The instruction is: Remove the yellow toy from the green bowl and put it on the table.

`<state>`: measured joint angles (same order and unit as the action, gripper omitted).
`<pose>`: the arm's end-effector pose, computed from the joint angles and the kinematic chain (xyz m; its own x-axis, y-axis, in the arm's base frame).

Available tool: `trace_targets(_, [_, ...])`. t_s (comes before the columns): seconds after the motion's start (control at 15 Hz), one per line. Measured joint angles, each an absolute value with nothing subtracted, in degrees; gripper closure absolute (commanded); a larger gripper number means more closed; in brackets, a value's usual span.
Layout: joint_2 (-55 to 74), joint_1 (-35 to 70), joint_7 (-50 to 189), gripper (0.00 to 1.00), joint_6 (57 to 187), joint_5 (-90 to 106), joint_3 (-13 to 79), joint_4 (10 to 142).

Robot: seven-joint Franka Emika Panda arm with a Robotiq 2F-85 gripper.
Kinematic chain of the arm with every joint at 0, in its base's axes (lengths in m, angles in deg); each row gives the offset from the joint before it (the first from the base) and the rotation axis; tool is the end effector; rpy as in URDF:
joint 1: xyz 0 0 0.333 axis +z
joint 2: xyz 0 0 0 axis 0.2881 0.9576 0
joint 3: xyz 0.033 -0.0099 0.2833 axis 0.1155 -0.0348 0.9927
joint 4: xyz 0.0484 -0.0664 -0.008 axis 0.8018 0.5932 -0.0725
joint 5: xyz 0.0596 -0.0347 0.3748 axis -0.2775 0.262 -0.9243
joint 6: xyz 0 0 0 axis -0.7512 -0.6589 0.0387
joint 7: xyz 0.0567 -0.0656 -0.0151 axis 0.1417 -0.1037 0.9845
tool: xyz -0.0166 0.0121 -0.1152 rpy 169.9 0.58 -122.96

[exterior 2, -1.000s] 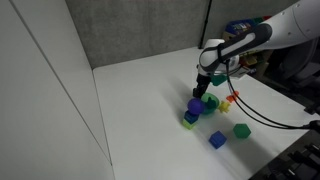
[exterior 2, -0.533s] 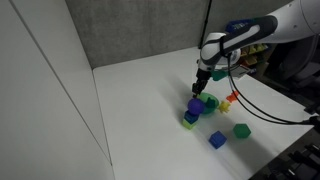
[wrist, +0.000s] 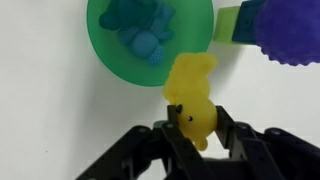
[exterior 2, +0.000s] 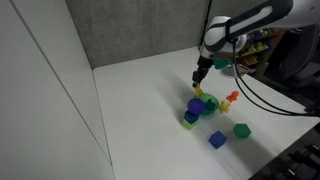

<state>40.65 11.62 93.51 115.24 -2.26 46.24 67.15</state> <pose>0.6818 0.0390 0.1655 0.9606 0.2780 0.0076 0.2725 -0.9355 -0.2250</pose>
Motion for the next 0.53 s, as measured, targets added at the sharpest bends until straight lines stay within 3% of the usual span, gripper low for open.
trace_targets(0.53, [33.39,8.2,93.51,0.84,117.51,-2.26,42.4,71.88])
